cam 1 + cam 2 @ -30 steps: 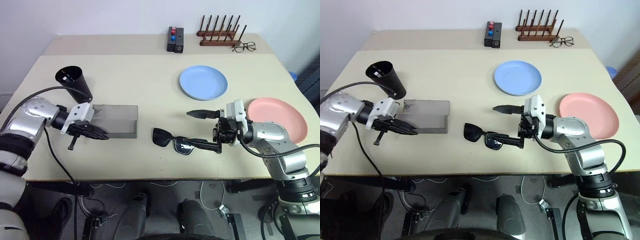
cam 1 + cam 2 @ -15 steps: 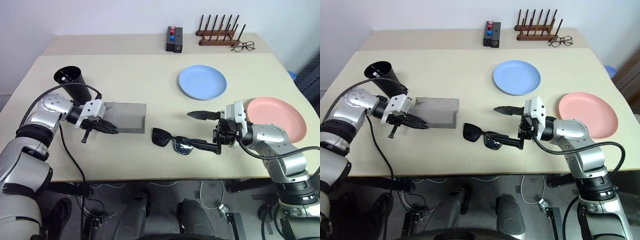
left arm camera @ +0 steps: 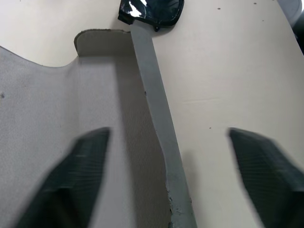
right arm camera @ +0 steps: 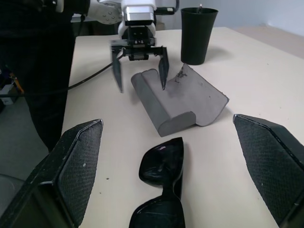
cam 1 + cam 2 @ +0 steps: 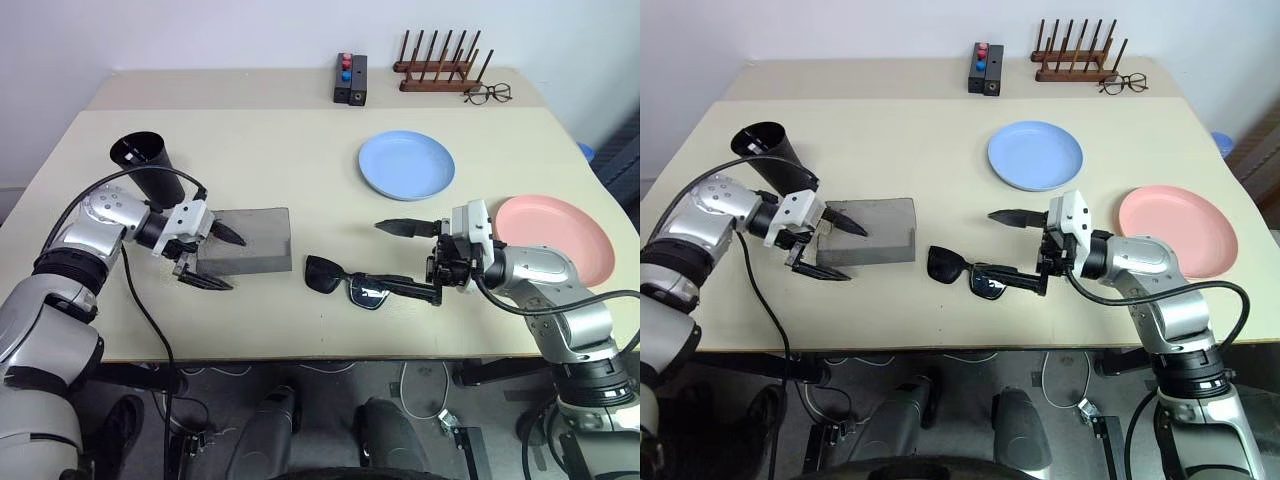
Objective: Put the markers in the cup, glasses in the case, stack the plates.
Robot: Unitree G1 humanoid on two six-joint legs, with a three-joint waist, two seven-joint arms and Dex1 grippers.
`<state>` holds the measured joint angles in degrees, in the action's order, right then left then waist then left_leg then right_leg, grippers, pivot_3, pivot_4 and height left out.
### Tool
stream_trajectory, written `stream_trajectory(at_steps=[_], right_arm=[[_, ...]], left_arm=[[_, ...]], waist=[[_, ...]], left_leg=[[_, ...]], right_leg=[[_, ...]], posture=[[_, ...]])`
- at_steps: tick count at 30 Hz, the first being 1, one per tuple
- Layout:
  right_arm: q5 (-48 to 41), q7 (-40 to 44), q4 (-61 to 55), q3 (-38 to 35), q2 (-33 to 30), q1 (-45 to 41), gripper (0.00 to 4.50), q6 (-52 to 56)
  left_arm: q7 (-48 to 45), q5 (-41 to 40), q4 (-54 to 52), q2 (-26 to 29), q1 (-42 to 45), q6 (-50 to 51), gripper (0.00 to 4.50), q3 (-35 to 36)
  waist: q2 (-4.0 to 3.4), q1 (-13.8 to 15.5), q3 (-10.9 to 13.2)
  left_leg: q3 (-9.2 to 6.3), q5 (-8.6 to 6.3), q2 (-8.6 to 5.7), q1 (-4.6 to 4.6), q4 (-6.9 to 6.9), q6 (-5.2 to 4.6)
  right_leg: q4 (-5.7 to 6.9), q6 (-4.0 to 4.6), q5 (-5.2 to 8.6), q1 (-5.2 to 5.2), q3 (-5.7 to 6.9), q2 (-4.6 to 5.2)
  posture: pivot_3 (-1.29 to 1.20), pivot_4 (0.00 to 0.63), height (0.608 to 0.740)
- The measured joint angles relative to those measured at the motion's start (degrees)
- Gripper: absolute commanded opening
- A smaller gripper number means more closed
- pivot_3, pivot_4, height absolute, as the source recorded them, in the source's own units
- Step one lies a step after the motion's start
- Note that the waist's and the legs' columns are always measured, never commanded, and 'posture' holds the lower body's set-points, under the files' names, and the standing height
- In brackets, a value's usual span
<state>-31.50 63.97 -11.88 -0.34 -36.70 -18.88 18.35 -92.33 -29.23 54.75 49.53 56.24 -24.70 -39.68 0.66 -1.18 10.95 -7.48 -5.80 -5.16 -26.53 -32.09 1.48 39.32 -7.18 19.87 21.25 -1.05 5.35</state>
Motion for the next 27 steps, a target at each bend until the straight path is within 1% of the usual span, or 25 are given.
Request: stream_trajectory(at_steps=[5, 8, 10, 14, 17, 21, 27], right_arm=[[0.67, 0.81, 1.35, -0.03, -0.4, -0.62, 4.5, -0.26], [1.18, 2.3, 2.85, -0.25, -2.36, -0.54, 4.5, -0.27], [1.33, 2.93, 3.41, -0.68, -3.19, -0.36, 4.5, -0.26], [2.56, 3.91, 4.59, -1.45, -6.01, 1.42, 4.5, -0.86], [3.04, 3.91, 4.91, -3.0, -7.33, 2.69, 4.5, -0.95], [3.12, 2.96, 4.72, -4.29, -7.33, 4.39, 4.5, -1.13], [3.06, 0.25, 1.84, -5.0, -6.97, 6.96, 4.5, -1.14]], left_arm=[[0.0, -3.79, -3.26, -0.28, 2.3, 5.89, 4.39, 1.39], [0.0, -5.04, -6.27, -3.33, 5.65, 9.54, 4.39, 2.62], [0.0, -4.91, -6.64, -6.72, 7.17, 10.78, 4.39, 2.89], [0.0, -0.58, -4.84, -16.08, 9.92, 12.56, 4.39, 2.57], [0.0, 2.29, -2.81, -20.47, 12.4, 12.97, 4.39, 2.17], [0.0, 5.26, 0.54, -23.78, 16.17, 12.72, 4.39, 0.17], [0.0, 9.28, 5.53, -27.98, 16.22, 9.68, 4.39, -4.29]], waist=[[0.03, 0.21, 0.02], [0.04, 0.57, 0.02], [0.05, 0.39, 0.02], [0.09, 0.24, 0.05], [0.12, -0.07, 0.07], [0.12, -0.1, 0.07], [0.15, 0.16, 0.08]], left_leg=[[-0.03, 0.0, 0.0, -0.01, -0.03, 0.0], [-0.03, 0.0, -0.05, 0.0, -0.07, -0.01], [-0.03, -0.01, -0.04, 0.01, -0.07, -0.02], [-0.02, 0.0, -0.03, -0.03, -0.07, -0.03], [0.0, 0.0, -0.02, -0.03, -0.07, -0.03], [0.01, 0.0, -0.01, -0.02, -0.08, -0.03], [0.0, -0.01, -0.03, -0.04, -0.12, -0.04]], right_leg=[[0.0, 0.0, 0.0, 0.01, 0.03, -0.06], [-0.03, -0.01, 0.0, -0.03, 0.08, -0.05], [-0.03, -0.01, 0.0, -0.15, 0.08, -0.05], [-0.02, -0.02, 0.01, -0.12, 0.09, -0.07], [-0.01, -0.03, 0.01, -0.09, 0.08, -0.09], [-0.01, -0.03, 0.01, -0.13, 0.09, -0.1], [-0.01, -0.04, 0.01, -0.13, 0.09, -0.07]], posture=[[0.0, 0.15, 0.74], [0.0, 0.15, 0.74], [0.0, 0.15, 0.74], [0.0, 0.15, 0.74], [0.0, 0.15, 0.74], [0.0, 0.15, 0.74], [0.0, 0.15, 0.74]])
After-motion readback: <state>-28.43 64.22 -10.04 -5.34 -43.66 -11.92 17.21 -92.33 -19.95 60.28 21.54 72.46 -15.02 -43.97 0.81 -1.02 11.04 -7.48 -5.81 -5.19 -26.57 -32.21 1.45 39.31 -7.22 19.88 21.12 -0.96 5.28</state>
